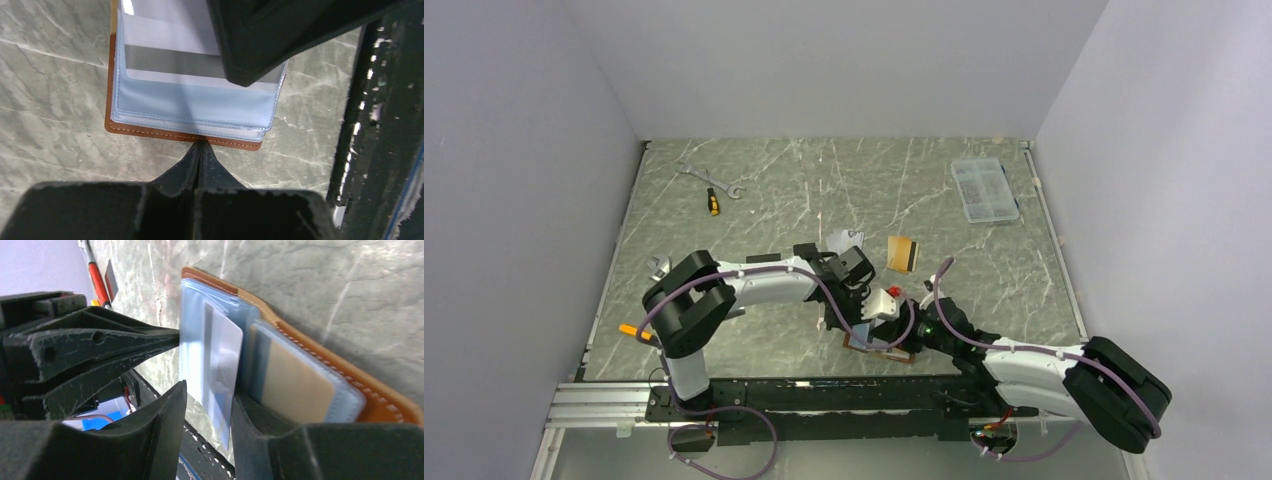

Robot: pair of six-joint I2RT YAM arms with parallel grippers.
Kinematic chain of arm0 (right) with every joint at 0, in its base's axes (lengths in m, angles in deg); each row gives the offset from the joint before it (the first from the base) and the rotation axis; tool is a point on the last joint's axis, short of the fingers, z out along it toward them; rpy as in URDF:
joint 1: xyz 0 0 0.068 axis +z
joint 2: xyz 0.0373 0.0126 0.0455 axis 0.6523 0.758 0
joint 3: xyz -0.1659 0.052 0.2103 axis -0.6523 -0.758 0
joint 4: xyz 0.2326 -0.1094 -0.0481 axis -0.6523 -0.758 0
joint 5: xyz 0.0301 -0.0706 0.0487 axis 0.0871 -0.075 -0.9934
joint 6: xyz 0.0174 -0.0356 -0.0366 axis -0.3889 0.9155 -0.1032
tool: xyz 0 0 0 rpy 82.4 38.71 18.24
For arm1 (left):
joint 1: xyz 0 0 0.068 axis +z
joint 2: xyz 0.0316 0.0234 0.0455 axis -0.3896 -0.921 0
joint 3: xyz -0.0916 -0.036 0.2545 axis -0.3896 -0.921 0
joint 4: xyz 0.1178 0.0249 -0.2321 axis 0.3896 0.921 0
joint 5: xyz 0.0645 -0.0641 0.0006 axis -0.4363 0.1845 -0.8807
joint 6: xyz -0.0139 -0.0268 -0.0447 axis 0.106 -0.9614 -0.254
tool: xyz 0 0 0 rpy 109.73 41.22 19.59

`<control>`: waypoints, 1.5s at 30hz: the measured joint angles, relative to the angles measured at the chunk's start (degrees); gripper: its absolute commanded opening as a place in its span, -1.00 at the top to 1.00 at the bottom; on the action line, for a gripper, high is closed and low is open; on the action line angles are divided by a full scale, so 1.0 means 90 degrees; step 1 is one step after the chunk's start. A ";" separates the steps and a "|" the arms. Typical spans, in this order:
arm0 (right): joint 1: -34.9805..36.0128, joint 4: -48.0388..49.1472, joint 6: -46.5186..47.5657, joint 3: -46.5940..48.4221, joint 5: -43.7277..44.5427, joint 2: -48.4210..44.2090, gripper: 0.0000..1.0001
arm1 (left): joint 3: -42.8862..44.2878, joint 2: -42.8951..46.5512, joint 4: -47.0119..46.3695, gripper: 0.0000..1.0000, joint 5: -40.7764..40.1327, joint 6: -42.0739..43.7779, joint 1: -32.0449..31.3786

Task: Put the credit cards into the card holder
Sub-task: Insert the credit card into the card holder.

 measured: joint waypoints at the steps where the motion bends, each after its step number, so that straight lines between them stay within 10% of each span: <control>1: 0.0097 -0.0083 -0.0007 0.0019 0.0092 -0.0080 0.05 | -0.0010 0.0012 0.0015 1.00 0.0117 -0.0007 0.0073; 14: 0.1047 -0.2096 -0.0114 0.1314 0.1229 0.0092 -0.21 | -0.0340 0.0928 0.0461 1.00 0.2589 0.0000 0.1889; 30: 0.1256 -0.3704 0.0250 0.1472 0.1608 -0.1100 -0.46 | -0.0308 0.0571 0.0114 0.98 0.3650 -0.0219 0.1389; 45: 0.1241 -0.2900 0.0372 0.0714 0.1535 -0.1853 -0.49 | 0.0311 -0.0401 -0.0444 0.97 0.3147 -0.0729 0.0918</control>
